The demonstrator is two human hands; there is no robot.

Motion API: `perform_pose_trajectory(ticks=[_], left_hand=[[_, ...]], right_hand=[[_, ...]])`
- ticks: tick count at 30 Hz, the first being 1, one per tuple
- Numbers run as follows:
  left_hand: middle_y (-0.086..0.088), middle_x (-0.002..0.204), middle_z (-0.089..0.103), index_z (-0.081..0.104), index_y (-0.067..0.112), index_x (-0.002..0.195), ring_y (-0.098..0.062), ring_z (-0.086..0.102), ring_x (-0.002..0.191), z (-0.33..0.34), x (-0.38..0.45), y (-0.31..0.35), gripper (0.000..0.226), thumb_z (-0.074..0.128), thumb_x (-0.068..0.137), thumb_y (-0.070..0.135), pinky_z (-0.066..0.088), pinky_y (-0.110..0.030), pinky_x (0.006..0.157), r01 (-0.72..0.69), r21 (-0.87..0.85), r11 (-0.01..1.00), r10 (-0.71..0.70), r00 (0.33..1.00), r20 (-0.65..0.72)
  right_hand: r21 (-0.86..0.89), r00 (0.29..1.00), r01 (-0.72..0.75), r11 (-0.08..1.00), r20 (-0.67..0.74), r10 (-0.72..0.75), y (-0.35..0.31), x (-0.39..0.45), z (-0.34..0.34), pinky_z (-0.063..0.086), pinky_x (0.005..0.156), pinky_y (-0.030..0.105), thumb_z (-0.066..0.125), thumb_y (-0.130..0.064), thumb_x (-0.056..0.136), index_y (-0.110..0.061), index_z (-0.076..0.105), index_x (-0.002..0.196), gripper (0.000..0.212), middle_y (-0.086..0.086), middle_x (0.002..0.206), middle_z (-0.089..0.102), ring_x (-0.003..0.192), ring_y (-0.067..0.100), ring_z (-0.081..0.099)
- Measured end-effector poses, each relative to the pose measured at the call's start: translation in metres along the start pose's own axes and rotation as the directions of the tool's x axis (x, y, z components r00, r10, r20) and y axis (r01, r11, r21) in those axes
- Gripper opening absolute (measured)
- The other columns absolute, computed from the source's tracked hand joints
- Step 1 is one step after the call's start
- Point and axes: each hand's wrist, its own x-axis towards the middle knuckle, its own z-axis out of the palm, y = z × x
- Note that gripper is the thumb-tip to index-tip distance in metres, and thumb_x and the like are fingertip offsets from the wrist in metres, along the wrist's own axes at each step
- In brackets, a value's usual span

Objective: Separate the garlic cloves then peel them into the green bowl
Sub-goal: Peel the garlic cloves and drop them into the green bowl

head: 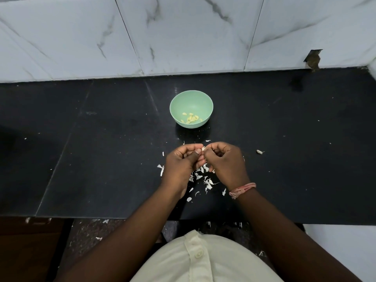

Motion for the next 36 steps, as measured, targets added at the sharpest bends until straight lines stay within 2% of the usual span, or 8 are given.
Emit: perform_pose_trajectory(ticks=[8,11,14,21,24,27,32,36], left_hand=[[-0.016,0.091,0.074,0.07,-0.01,0.108,-0.018,0.073,0.081,0.002,-0.002,0.006,0.022,0.072,0.089,0.001,0.059,-0.022,0.072,0.069,-0.068,0.995,-0.067,0.997,0.035],[-0.018,0.091,0.074,0.068,-0.011,0.108,-0.018,0.074,0.078,0.0,-0.001,0.008,0.021,0.07,0.089,-0.003,0.059,-0.022,0.071,0.111,-0.094,0.989,-0.108,0.993,0.036],[-0.016,0.09,0.074,0.069,-0.009,0.108,-0.015,0.073,0.079,-0.001,-0.002,0.008,0.018,0.068,0.091,-0.002,0.06,-0.023,0.072,0.138,-0.134,0.981,-0.133,0.99,0.044],[-0.017,0.094,0.074,0.069,-0.004,0.11,-0.02,0.073,0.084,-0.004,-0.002,0.007,0.022,0.067,0.089,-0.007,0.062,-0.028,0.078,0.118,-0.222,0.968,-0.115,0.993,0.026],[-0.016,0.091,0.073,0.071,-0.002,0.104,-0.021,0.073,0.084,-0.004,-0.003,0.006,0.018,0.069,0.087,-0.009,0.062,-0.028,0.078,0.092,-0.208,0.974,-0.094,0.996,0.0],[-0.015,0.092,0.072,0.072,0.0,0.102,-0.02,0.072,0.085,-0.004,-0.005,0.005,0.015,0.069,0.089,-0.005,0.062,-0.029,0.08,0.069,-0.195,0.978,-0.073,0.997,-0.014],[-0.011,0.09,0.072,0.072,0.004,0.101,-0.016,0.071,0.082,-0.004,-0.008,0.006,0.011,0.067,0.092,0.0,0.062,-0.031,0.076,0.076,-0.204,0.976,-0.081,0.997,-0.012],[-0.011,0.093,0.073,0.071,0.004,0.101,-0.022,0.073,0.087,-0.004,-0.009,0.006,0.011,0.063,0.096,0.0,0.062,-0.03,0.072,0.072,-0.2,0.977,-0.078,0.997,-0.023]], right_hand=[[-0.245,0.986,0.162,0.956,0.008,-0.165,0.014,0.003,-0.004,0.047,0.055,0.03,0.071,-0.016,0.087,-0.017,0.07,0.074,0.013,-0.002,0.065,0.066,0.056,0.008,0.054],[-0.288,0.978,0.197,0.937,-0.006,-0.207,0.012,0.001,-0.004,0.047,0.057,0.024,0.071,-0.012,0.085,-0.018,0.071,0.074,0.012,-0.005,0.068,0.064,0.059,0.004,0.054],[-0.231,0.988,0.143,0.962,-0.026,-0.153,0.011,0.001,-0.003,0.048,0.055,0.022,0.069,-0.009,0.085,-0.017,0.072,0.076,0.013,-0.006,0.064,0.067,0.055,0.002,0.056],[-0.141,0.997,-0.014,0.99,-0.082,0.002,0.019,0.004,0.0,0.06,0.07,0.043,0.051,-0.002,0.088,-0.025,0.072,0.082,0.032,-0.008,0.074,0.069,0.068,0.009,0.065],[-0.15,0.994,-0.02,0.989,-0.111,0.003,0.017,0.002,0.0,0.047,0.058,0.034,0.053,-0.018,0.09,-0.02,0.07,0.075,0.023,-0.009,0.062,0.063,0.056,0.007,0.054],[-0.181,0.991,0.022,0.983,-0.129,-0.046,0.014,0.002,-0.002,0.042,0.057,0.03,0.064,-0.042,0.096,-0.016,0.059,0.067,0.039,-0.009,0.059,0.054,0.054,0.005,0.048],[-0.234,0.991,0.104,0.967,-0.056,-0.12,0.013,0.003,-0.002,0.042,0.072,0.006,0.075,-0.022,0.091,-0.025,0.074,0.091,0.003,-0.005,0.103,0.057,0.08,-0.01,0.055],[-0.183,0.984,0.159,0.97,-0.05,-0.171,0.012,0.002,0.0,0.053,0.075,0.02,0.067,-0.01,0.093,-0.022,0.077,0.095,0.016,-0.006,0.096,0.07,0.082,0.002,0.066]])
